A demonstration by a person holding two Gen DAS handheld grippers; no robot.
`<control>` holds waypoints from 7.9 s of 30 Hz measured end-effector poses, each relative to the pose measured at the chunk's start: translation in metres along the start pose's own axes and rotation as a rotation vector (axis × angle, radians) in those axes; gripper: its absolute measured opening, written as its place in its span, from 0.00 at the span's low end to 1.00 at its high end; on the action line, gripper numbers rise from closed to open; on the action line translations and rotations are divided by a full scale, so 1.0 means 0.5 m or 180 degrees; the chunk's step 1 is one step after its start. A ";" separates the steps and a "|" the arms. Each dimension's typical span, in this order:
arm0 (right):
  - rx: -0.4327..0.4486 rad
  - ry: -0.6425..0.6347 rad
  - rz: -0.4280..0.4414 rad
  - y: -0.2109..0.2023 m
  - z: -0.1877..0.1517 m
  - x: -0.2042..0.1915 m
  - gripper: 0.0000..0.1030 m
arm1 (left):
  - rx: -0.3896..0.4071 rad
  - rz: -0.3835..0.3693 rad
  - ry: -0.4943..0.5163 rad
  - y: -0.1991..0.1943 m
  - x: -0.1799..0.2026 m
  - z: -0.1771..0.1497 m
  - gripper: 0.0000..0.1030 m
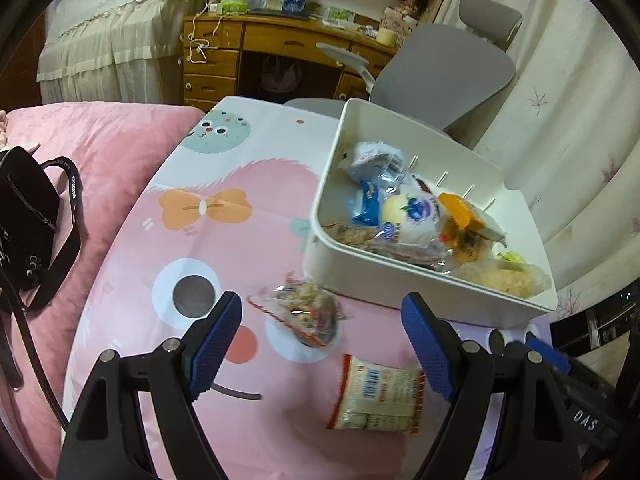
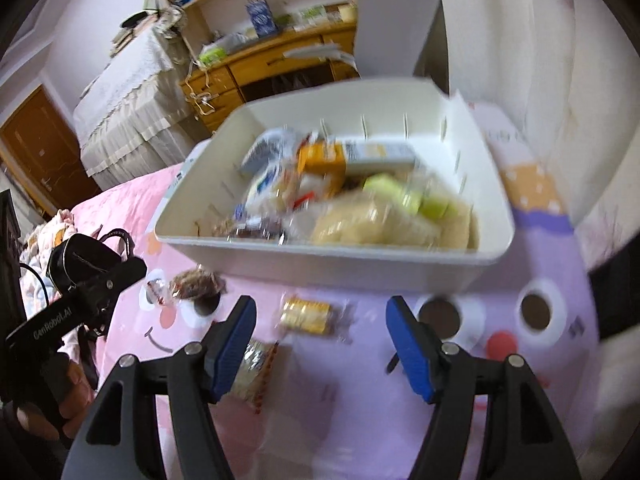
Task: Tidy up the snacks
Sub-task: 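Grasp the LIPO bag with the right tool while the left tool grasps the dark pastry bag, then lift both bags over the white box and open both tools to drop them, then grasp the small yellow wrapped cake with the left tool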
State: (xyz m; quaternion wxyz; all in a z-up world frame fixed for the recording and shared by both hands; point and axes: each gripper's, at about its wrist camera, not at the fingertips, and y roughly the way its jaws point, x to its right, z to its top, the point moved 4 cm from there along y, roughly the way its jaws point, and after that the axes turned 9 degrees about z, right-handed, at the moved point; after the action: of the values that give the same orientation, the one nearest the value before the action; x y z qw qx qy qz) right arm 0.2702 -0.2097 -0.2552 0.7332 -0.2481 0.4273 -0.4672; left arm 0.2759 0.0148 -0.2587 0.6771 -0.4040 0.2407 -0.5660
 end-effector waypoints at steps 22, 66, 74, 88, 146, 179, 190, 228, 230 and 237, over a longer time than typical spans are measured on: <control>-0.0569 0.1474 -0.0297 0.120 -0.125 -0.050 0.69 | -0.0839 -0.0344 0.0919 0.150 -0.012 0.040 0.87; -0.0756 0.0649 -0.1345 0.277 -0.132 -0.218 0.75 | -0.0752 -0.0489 0.1264 0.234 0.052 0.012 0.50; -0.0688 0.0603 -0.1162 0.270 -0.147 -0.228 0.60 | -0.0736 -0.0448 0.1066 0.215 0.020 -0.009 0.48; -0.0681 0.0466 -0.0840 0.161 -0.179 -0.123 0.43 | -0.0685 -0.0176 0.0706 0.172 -0.011 -0.032 0.43; -0.0332 -0.0428 0.0108 -0.024 -0.010 -0.097 0.13 | -0.0658 0.0512 0.0366 0.065 -0.041 -0.009 0.34; 0.0206 -0.0332 0.0208 0.028 0.137 0.004 0.43 | -0.0241 -0.0038 0.0749 0.070 0.176 0.213 0.56; 0.0215 -0.0347 0.0199 -0.004 0.118 -0.003 0.59 | -0.0274 -0.0095 0.0759 0.026 0.182 0.173 0.70; -0.0051 0.0220 -0.0721 -0.066 -0.164 0.157 0.93 | -0.0668 -0.0177 0.1093 0.128 0.302 -0.108 0.79; -0.0055 0.0218 -0.0685 -0.062 -0.159 0.161 0.93 | -0.0663 -0.0178 0.1039 0.142 0.303 -0.115 0.79; -0.0093 0.0203 -0.0574 -0.041 -0.147 0.173 0.93 | -0.0643 -0.0097 0.1055 0.172 0.316 -0.129 0.77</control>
State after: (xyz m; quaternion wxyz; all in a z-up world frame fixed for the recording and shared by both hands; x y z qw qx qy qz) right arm 0.2146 -0.2935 -0.3114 0.6706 -0.2812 0.4331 -0.5326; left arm 0.3133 -0.1521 -0.3445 0.5756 -0.3748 0.3983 -0.6079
